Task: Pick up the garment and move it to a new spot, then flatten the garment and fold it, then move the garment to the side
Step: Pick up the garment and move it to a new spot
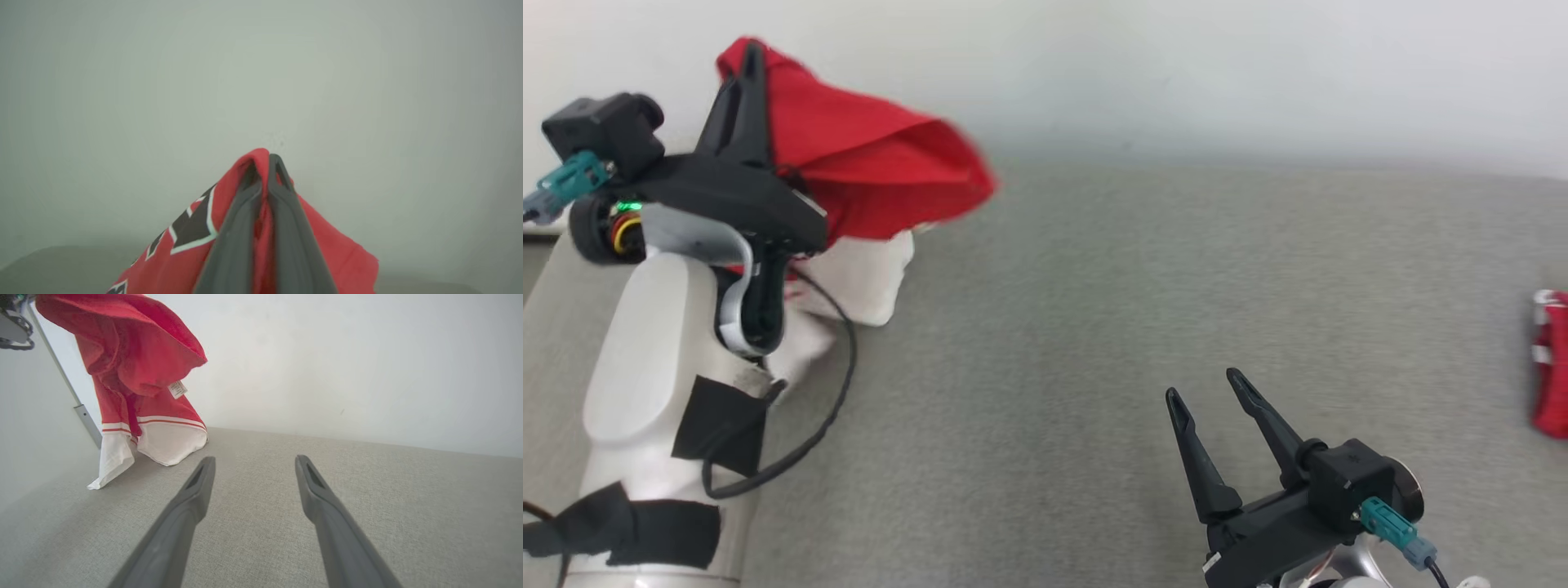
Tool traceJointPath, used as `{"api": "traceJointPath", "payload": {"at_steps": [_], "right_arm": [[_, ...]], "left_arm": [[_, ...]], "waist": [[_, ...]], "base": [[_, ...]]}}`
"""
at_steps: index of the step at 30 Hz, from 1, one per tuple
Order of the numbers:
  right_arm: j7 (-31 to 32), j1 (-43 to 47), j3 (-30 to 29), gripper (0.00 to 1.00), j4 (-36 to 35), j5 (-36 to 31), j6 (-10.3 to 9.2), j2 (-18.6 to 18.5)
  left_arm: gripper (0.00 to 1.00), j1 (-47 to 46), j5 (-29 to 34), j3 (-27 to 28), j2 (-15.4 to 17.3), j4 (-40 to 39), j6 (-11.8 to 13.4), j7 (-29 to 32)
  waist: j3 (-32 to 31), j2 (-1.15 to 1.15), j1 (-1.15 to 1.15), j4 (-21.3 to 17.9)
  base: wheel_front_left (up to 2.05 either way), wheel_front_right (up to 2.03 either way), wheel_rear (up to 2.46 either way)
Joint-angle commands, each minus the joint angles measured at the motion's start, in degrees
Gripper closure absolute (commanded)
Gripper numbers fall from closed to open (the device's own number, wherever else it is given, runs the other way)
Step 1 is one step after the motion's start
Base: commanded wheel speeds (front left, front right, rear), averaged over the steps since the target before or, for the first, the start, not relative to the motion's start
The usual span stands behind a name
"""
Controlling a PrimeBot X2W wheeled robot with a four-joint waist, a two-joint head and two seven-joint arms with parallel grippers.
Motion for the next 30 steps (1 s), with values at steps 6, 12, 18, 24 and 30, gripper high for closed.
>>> {"api": "traceJointPath", "payload": {"at_steps": [6, 12, 18, 24, 30], "right_arm": [[-1.1, 1.0, 0.5, 0.00, 1.0, 1.7, -0.14, 0.1], [-1.7, 0.8, 0.0, 0.00, 1.4, 1.9, -0.14, 0.1], [-1.9, 0.7, -0.7, 0.00, 1.1, 1.8, -0.14, 0.1], [-1.4, 1.5, -1.7, 0.00, 0.2, 0.7, -0.14, 0.1], [-0.7, 0.7, -0.4, 0.00, 0.0, 0.9, -0.14, 0.1]], "left_arm": [[1.00, 2.9, -5.3, -4.0, -2.6, -14.4, -0.5, 5.6], [1.00, 3.4, -9.8, -7.6, -3.8, -25.4, -0.3, 9.1], [1.00, 4.8, -11.4, -10.4, -4.3, -29.4, 2.2, 11.1], [1.00, 9.2, -8.7, -12.3, -3.5, -27.4, 3.9, 9.9], [1.00, 16.5, -11.0, -14.0, -4.0, -21.8, 3.5, 8.4]], "waist": [[-5.5, 0.01, 0.01, -10.4], [-5.1, 0.01, 0.01, -15.6], [-4.0, 0.01, 0.01, -18.1], [-2.6, 0.01, 0.01, -17.0], [-1.6, 0.01, 0.01, -15.5]], "base": [[0.00, 0.00, 0.00], [0.00, 0.00, 0.00], [0.00, 0.00, 0.00], [0.00, 0.00, 0.00], [0.00, 0.00, 0.00]]}}
